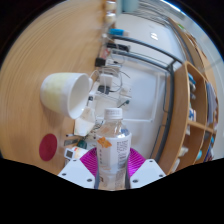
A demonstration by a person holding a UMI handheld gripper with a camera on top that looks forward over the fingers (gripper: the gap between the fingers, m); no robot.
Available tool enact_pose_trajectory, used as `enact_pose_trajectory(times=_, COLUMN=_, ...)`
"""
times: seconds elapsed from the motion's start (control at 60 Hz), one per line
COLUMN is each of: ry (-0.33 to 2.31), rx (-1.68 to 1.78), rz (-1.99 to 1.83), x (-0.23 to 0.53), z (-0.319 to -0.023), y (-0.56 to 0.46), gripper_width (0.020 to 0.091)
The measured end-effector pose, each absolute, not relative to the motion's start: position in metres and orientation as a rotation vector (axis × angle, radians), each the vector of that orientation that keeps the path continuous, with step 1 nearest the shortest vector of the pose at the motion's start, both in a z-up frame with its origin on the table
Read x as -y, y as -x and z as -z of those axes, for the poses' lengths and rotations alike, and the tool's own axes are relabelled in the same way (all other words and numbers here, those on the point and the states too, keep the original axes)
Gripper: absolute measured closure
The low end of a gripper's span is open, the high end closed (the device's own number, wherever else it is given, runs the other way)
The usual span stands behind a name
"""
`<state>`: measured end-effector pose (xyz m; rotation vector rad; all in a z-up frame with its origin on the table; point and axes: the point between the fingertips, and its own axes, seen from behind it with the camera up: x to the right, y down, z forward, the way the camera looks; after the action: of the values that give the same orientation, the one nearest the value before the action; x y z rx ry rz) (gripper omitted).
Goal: Pour water
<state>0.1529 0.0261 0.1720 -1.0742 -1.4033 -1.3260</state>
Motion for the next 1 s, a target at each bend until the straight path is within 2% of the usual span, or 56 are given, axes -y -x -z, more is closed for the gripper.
enact_pose_trajectory(times=0.25, ry=1.405, rx=0.823, rz=0.793, x=-0.019, z=-0.185, y=-0.185, gripper_width=0.0749)
enact_pose_trajectory(times=0.517, ry=1.574, rx=0.403, rz=0.242, x=-0.032, z=-0.151, y=-0.186, gripper_width=0.0736)
enact_pose_trajectory(times=0.667, ry=1.608, rx=0.2, rz=-0.069, x=-0.038, z=-0.144, y=-0.182, gripper_width=0.0737)
enact_pose_trajectory(times=0.8, ry=1.617, rx=0.137, rz=-0.134, x=-0.049, z=-0.135, y=-0.185, gripper_width=0.0736)
enact_pose_trajectory(times=0.9, ry=1.64, rx=0.148, rz=-0.123, x=-0.055, z=-0.118, y=-0.187, gripper_width=0.0737)
enact_pose_trajectory(times=0.917, ry=1.644, rx=0.15, rz=-0.121, x=-0.054, z=-0.115, y=-0.188, gripper_width=0.0719)
enact_pose_trajectory(times=1.0, ry=1.621, rx=0.143, rz=-0.116, x=-0.053, z=-0.118, y=-0.188, gripper_width=0.073)
